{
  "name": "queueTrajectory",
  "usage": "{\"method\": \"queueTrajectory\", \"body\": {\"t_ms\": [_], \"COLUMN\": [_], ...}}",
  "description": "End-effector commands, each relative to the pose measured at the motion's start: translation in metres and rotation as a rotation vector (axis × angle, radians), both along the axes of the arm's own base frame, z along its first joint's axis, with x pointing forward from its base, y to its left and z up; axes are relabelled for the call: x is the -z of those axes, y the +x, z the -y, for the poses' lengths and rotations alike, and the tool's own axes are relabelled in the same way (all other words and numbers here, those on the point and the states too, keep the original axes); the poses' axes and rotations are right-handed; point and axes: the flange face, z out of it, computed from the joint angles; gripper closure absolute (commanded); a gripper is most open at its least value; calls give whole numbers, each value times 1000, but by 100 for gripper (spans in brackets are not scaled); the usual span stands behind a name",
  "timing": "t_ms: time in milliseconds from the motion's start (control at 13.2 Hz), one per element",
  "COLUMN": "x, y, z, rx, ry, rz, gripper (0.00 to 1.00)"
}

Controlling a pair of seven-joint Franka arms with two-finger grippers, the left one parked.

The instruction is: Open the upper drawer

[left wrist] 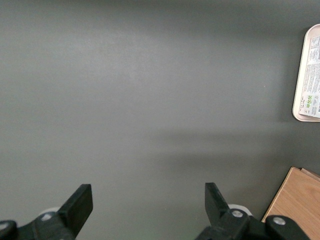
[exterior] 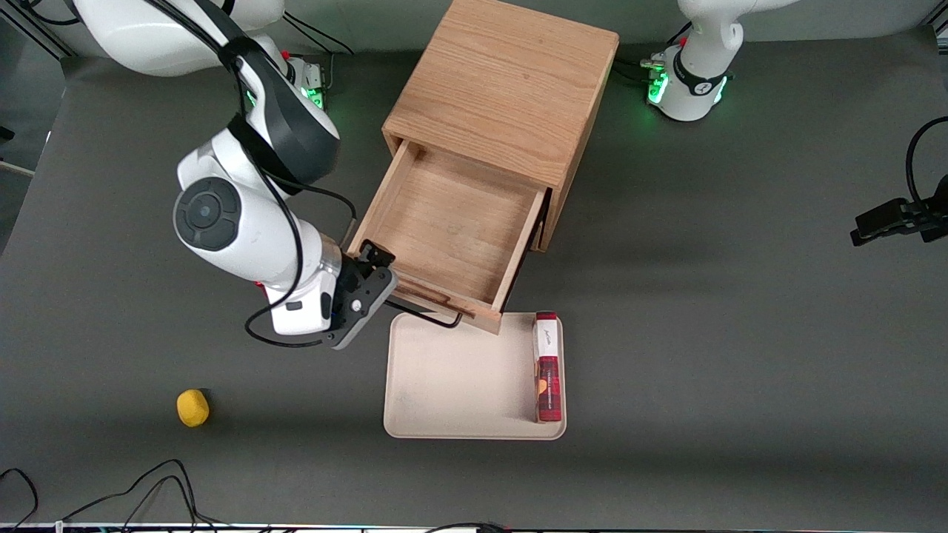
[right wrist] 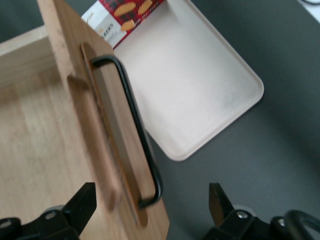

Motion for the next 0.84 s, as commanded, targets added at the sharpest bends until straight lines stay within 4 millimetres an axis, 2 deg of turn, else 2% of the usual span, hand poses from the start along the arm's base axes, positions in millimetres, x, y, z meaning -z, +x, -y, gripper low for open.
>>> {"method": "queueTrajectory", "body": {"t_ms": [0,152,228,532,684,759], "x": [-26,-44,-53,-84,-93,-97], "y": [-19,-37,-47,-91,-105,-110], "z": [13,26,39,108,146,157], "rx": [17,32,56,253,385,436], "ry": [-23,-28,-16,-63,-111,-125], "rz": [-42,-58,-74,-134,-168,-173], "gripper": [0,0,0,0,0,0]}}
